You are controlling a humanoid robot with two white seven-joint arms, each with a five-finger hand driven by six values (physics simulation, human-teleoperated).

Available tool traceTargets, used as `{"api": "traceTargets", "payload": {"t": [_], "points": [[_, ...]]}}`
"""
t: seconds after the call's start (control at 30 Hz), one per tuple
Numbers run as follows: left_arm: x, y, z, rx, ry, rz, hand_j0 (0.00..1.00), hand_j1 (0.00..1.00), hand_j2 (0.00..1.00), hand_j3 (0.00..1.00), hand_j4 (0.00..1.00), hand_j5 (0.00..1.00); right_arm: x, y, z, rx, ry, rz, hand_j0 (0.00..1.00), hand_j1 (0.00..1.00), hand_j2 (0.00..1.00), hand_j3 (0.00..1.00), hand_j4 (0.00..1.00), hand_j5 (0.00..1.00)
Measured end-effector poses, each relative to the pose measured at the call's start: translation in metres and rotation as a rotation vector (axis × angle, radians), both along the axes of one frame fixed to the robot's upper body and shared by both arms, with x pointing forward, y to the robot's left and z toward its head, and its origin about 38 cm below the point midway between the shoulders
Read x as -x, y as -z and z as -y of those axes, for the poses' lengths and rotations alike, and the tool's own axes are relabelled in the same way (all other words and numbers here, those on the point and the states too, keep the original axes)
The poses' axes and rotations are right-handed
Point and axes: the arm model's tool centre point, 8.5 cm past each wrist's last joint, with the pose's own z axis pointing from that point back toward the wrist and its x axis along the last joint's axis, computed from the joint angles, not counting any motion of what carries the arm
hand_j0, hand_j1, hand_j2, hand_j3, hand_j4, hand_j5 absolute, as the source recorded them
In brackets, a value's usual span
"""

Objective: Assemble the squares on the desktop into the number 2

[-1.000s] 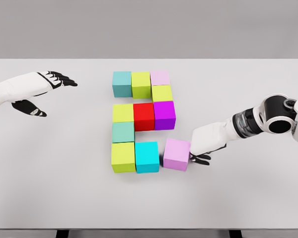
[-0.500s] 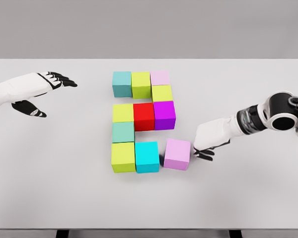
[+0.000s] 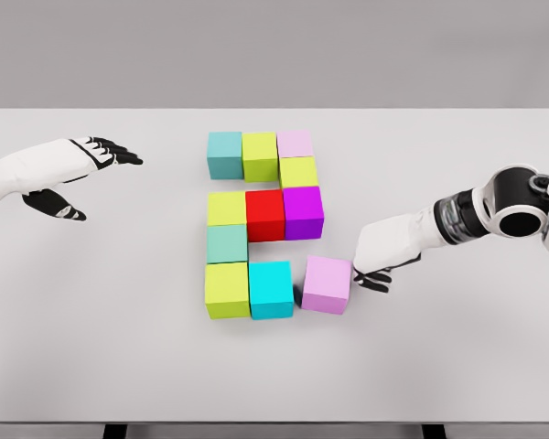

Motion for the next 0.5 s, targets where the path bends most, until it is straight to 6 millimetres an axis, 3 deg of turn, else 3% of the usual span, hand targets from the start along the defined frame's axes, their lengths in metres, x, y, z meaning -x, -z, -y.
{"api": "traceTargets", "payload": {"t": [0.5], "points": [[0.0004, 0.0003, -0.0007, -0.001, -0.001, -0.001, 1.0, 1.0, 1.0, 1.0, 1.0, 1.0, 0.0003, -0.0014, -0.0066, -0.01, -0.012, 0.001, 0.13, 0.13, 0.13, 0.13, 0.13, 0.13]]}}
